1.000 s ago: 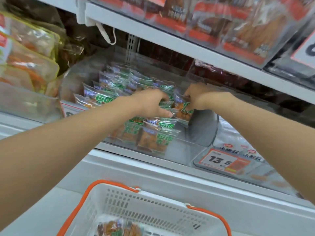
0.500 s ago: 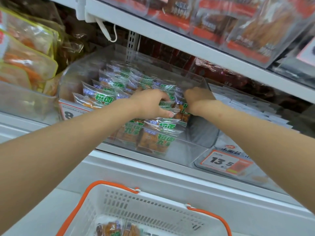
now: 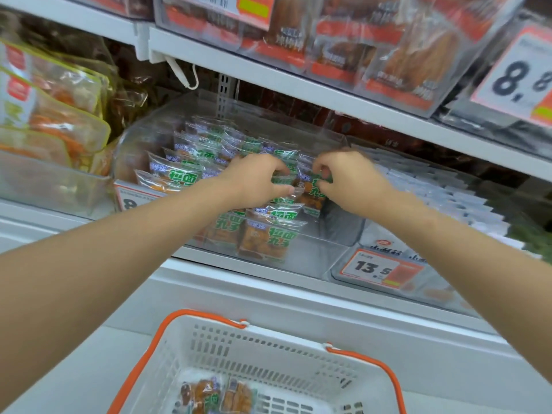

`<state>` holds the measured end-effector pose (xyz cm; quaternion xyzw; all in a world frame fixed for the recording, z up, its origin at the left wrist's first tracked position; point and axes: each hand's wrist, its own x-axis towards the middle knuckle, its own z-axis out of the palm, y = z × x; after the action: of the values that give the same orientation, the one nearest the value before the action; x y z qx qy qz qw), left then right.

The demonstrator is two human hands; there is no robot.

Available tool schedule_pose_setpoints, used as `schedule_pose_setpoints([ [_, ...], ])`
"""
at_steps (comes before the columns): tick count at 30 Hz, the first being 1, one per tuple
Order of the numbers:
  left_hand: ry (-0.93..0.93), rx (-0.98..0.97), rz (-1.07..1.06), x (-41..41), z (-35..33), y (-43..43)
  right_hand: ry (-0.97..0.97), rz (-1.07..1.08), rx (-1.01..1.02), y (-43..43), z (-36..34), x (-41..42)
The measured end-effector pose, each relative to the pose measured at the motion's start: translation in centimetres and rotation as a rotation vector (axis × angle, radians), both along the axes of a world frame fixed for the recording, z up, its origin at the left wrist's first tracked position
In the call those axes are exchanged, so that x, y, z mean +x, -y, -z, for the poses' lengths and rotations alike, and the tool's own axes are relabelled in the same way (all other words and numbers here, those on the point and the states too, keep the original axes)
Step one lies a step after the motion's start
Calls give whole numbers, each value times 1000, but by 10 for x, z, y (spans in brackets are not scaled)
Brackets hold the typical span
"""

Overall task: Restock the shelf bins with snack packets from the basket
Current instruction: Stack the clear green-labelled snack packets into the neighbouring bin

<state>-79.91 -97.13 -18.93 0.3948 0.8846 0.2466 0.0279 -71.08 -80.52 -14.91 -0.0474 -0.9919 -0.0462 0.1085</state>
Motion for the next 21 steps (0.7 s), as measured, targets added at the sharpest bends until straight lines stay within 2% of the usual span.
schedule_pose_setpoints([
  [5,-264,278,-138,57,-4,16,-223,-128,-84,33,15,55],
  [7,-221,331,-141,87,1,25,-291,-168,-164,44,29,81],
  [10,-42,280,-145,123,29,41,-293,-185,-270,55,68,116],
  [12,39,192,-142,141,56,51,-207,-127,-343,62,100,136],
  [15,142,-58,-87,151,104,62,41,-35,-382,72,152,164],
  [18,275,-341,11,142,158,67,318,-4,-345,72,204,186],
  [21,346,-572,6,139,213,76,598,-5,-285,66,251,202],
])
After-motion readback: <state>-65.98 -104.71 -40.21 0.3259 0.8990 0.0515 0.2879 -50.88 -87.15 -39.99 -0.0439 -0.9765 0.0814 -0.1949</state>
